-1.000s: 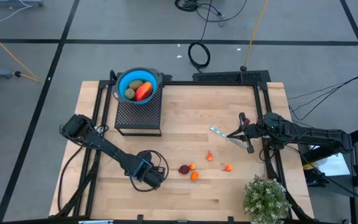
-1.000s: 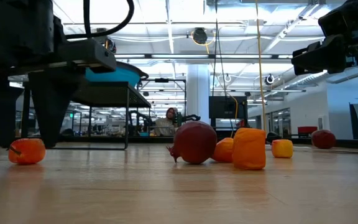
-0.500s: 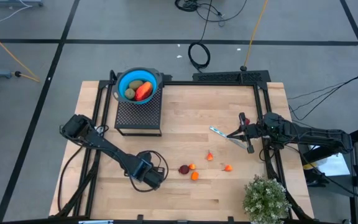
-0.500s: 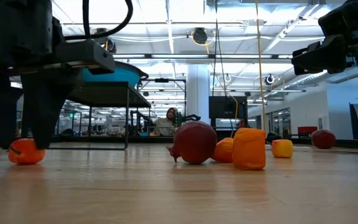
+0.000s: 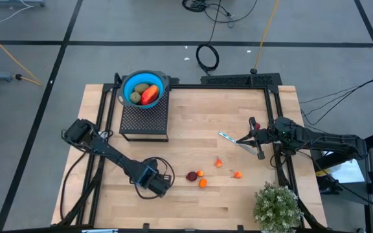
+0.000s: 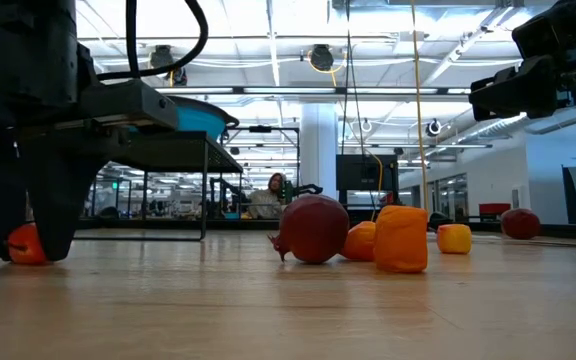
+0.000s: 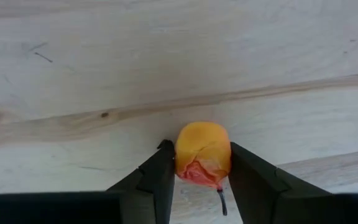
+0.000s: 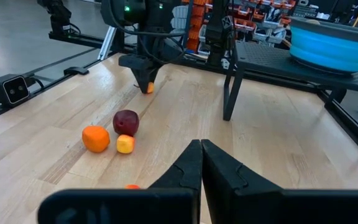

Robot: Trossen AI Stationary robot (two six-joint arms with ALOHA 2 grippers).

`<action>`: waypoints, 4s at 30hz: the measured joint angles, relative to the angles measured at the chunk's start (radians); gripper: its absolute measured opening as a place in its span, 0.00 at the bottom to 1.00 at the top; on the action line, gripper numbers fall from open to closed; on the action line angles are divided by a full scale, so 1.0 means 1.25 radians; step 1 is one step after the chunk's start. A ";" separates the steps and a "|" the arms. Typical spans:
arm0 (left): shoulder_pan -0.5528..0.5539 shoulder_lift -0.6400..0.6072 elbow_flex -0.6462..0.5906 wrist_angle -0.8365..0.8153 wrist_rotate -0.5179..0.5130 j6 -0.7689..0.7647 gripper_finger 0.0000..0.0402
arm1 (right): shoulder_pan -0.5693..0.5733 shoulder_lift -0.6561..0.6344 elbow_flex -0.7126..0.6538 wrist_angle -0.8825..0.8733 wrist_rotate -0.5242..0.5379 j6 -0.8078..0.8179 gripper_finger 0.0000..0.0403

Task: Pick & Place Fruit
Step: Put the yellow pear into the blue strainer bowl on the shelf

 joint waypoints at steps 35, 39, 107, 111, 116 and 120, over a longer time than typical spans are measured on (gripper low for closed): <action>-0.113 -0.175 0.001 0.487 -0.263 1.251 0.30 | 0.000 0.000 0.000 0.000 0.001 0.000 0.00; -0.135 -0.191 0.002 0.612 -0.215 1.412 0.30 | 0.000 0.000 0.000 0.004 0.001 0.000 0.00; -0.112 -0.188 0.002 0.448 -0.304 1.028 0.30 | 0.000 0.000 0.000 0.006 0.001 0.000 0.00; -0.079 -0.187 0.001 0.341 -0.342 0.943 0.30 | 0.000 0.000 0.000 0.006 0.001 0.000 0.00; -0.053 -0.188 0.001 0.288 -0.420 0.980 0.30 | 0.000 0.000 0.000 0.006 0.001 0.000 0.00; -0.042 -0.190 0.001 0.286 -0.498 1.083 0.30 | 0.000 0.000 0.000 0.006 0.001 0.000 0.00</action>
